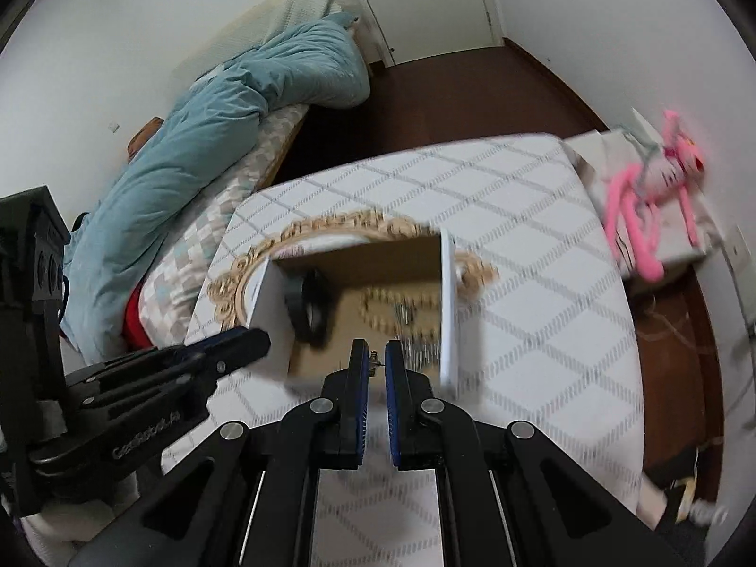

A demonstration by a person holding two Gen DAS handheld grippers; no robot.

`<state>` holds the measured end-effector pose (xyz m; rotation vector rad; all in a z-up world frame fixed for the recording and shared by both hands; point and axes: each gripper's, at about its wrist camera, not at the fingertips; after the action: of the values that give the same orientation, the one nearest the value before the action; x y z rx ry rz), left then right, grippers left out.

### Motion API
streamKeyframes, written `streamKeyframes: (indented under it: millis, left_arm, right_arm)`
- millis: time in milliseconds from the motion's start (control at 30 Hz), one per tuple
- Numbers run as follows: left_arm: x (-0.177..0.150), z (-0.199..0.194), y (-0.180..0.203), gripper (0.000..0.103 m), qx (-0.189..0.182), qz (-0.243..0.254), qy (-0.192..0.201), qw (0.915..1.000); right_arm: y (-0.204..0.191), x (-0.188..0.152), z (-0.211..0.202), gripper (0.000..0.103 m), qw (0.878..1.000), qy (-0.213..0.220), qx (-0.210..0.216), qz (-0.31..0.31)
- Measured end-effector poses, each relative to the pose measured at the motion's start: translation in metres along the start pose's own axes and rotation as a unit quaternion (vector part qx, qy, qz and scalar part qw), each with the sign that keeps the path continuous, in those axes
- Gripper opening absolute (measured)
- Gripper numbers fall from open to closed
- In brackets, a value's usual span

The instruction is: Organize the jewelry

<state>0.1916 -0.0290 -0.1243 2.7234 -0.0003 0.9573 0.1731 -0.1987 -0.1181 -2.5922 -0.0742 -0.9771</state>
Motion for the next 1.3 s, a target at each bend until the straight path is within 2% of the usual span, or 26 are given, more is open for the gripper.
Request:
streamKeyframes:
  millis: [133,300,367,400,433,467,500,567,600,633,667,700,833,1033,1133,1300]
  left_arm:
    - [0.021,0.018,-0.008,0.01,0.011,0.0,-0.021,0.9997]
    - [0.038,0.033,-0.021,0.015,0.021,-0.032,-0.049,0.9981]
    - [0.042,0.033,-0.022,0.02,0.038,-0.024,-0.045,0.998]
    - [0.043,0.032,-0.022,0.034,0.047,-0.017,-0.041,0.9979]
    - [0.044,0.03,-0.022,0.053,0.053,-0.013,-0.037,0.9978]
    - [0.045,0.03,-0.024,0.062,0.061,-0.012,-0.035,0.9974]
    - [0.045,0.029,-0.025,0.068,0.068,-0.009,-0.03,0.9972]
    - [0.041,0.026,-0.027,0.07,0.082,-0.003,-0.023,0.9963]
    - [0.038,0.026,-0.028,0.076,0.092,0.001,-0.023,0.9955]
    - [0.036,0.026,-0.03,0.084,0.095,0.002,-0.022,0.9952]
    - [0.032,0.025,-0.031,0.089,0.099,0.003,-0.019,0.9949]
    - [0.028,0.026,-0.032,0.098,0.105,0.006,-0.019,0.9942]
    - [0.008,0.029,-0.035,0.103,0.134,0.023,-0.018,0.9906]
    - [-0.013,0.025,-0.042,0.103,0.141,0.012,-0.025,0.9896]
    - [-0.018,0.013,-0.04,0.103,0.145,0.013,-0.012,0.9892]
    - [-0.028,-0.016,-0.033,0.103,0.157,0.015,0.021,0.9873]
  right_arm:
    - [0.001,0.027,0.039,0.007,0.999,-0.036,-0.003,-0.011]
    - [0.003,0.035,0.079,0.009,0.993,-0.112,-0.021,-0.034]
    - [0.004,0.035,0.083,0.01,0.991,-0.118,-0.034,-0.043]
    - [0.004,0.036,0.082,0.014,0.991,-0.117,-0.036,-0.046]
    - [0.004,0.035,0.082,0.022,0.992,-0.116,-0.037,-0.046]
    - [0.005,0.035,0.08,0.027,0.992,-0.113,-0.041,-0.046]
    - [0.005,0.036,0.077,0.036,0.992,-0.107,-0.051,-0.051]
    - [0.005,0.038,0.075,0.048,0.991,-0.101,-0.064,-0.058]
    - [0.005,0.037,0.074,0.06,0.99,-0.099,-0.078,-0.064]
    - [0.005,0.037,0.074,0.079,0.989,-0.099,-0.086,-0.07]
    - [0.005,0.034,0.074,0.09,0.986,-0.099,-0.103,-0.081]
    - [0.005,0.031,0.075,0.103,0.985,-0.101,-0.113,-0.087]
    - [0.01,0.016,0.075,0.103,0.98,-0.105,-0.142,-0.096]
    - [0.013,-0.002,0.069,0.103,0.979,-0.104,-0.15,-0.093]
    - [0.012,-0.007,0.059,0.103,0.98,-0.092,-0.153,-0.091]
    - [0.002,-0.009,0.026,0.103,0.982,-0.048,-0.153,-0.095]
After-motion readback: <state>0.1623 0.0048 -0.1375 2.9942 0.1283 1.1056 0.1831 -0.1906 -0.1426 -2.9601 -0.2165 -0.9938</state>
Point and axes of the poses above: each gripper's, at about its wrist camera, not at the fingertips, and z roughly the way its jaws point, y to its right, x to its top, and after that the axes turned 13 degrees about y, right-handed
